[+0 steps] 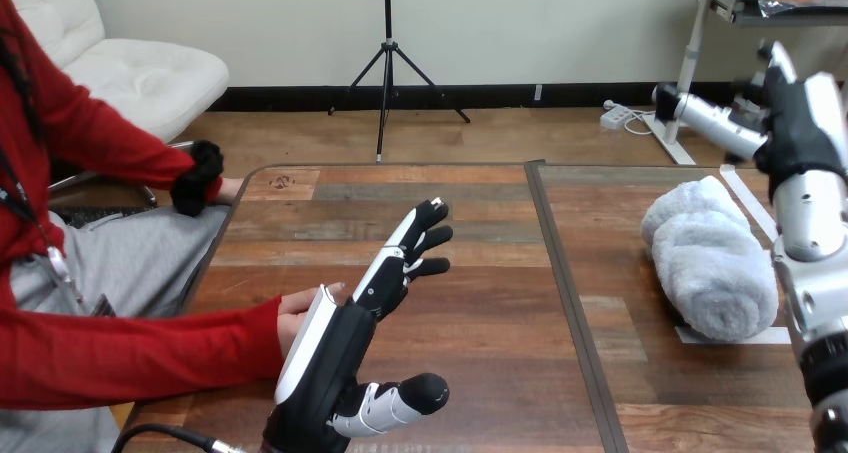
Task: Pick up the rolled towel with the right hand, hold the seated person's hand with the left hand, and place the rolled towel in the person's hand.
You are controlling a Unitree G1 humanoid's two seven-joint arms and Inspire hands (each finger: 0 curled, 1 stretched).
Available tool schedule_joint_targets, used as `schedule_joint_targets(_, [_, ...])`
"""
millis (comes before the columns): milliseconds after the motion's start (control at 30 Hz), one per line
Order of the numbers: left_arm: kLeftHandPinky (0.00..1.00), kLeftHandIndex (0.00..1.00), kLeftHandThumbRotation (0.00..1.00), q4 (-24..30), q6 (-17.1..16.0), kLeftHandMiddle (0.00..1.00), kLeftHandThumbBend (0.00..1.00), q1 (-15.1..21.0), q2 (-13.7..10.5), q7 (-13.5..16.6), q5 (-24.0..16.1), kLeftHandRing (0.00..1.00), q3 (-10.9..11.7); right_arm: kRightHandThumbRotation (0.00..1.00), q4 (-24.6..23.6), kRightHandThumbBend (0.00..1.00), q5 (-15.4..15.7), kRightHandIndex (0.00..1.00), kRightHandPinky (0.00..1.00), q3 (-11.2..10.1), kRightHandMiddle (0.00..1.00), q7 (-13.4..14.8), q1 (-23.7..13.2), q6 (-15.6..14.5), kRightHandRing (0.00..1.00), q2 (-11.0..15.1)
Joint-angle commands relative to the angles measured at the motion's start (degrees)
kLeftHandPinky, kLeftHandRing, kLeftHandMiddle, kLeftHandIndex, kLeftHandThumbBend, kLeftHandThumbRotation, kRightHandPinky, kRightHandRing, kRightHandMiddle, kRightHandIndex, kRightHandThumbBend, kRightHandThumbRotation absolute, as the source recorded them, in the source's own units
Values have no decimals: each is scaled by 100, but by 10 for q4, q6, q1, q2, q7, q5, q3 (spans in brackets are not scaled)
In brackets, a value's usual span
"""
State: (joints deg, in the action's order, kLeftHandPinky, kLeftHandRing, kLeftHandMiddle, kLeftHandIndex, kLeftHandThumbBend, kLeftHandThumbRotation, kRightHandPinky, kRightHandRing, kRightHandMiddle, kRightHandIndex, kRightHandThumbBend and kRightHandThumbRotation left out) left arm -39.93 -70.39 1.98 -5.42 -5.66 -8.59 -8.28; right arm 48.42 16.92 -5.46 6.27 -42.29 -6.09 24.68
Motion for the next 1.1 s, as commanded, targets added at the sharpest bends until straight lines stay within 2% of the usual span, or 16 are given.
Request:
schedule_joint_targets(0, [81, 96, 90, 43, 5, 95, 100, 25, -7, -13, 29, 90, -6, 60, 96, 100, 18, 100, 23, 31, 52, -14, -137, -26, 38, 16])
schedule_joint_targets(67, [81, 96, 90, 43, 7, 95, 100, 26, -8, -17, 35, 91, -8, 62, 114, 100, 20, 100, 31, 37, 63, -16, -149, -34, 51, 16])
schedule_joint_targets(100, [81, 96, 90, 45, 9, 96, 100, 26, -9, -19, 35, 91, -8, 63, 127, 100, 20, 99, 39, 39, 70, -16, -159, -41, 60, 16])
schedule_joint_targets(167, [82, 96, 90, 46, 12, 96, 100, 27, -9, -21, 35, 91, -7, 64, 142, 100, 20, 99, 45, 41, 74, -15, -169, -48, 65, 15])
schedule_joint_targets(333, [82, 96, 91, 48, 12, 96, 100, 29, -11, -21, 26, 91, -2, 64, 187, 100, 2, 97, 52, 31, 80, -12, -197, -72, 72, 11])
schedule_joint_targets(467, [82, 97, 92, 45, 10, 96, 100, 33, -12, -23, 25, 91, -1, 64, 209, 100, -6, 97, 71, 28, 88, -13, -205, -68, 85, 12])
schedule_joint_targets(567, [81, 97, 93, 44, 7, 95, 100, 35, -11, -17, 13, 90, 5, 64, 222, 100, -8, 97, 80, 28, 91, -12, -208, -64, 90, 13])
schedule_joint_targets(733, [80, 96, 95, 44, 6, 94, 100, 37, -9, -11, 3, 90, 10, 66, 243, 100, -12, 95, 89, 25, 95, -7, -214, -74, 95, 13])
schedule_joint_targets(900, [80, 96, 95, 44, 7, 94, 100, 36, -9, -12, 6, 89, 9, 69, 259, 100, -5, 93, 95, 32, 95, -7, -218, -86, 97, 14])
schedule_joint_targets(1067, [80, 95, 93, 44, 7, 94, 100, 35, -7, -17, 16, 89, 4, 74, 270, 100, -8, 90, 97, 30, 96, -9, -222, -102, 98, 13])
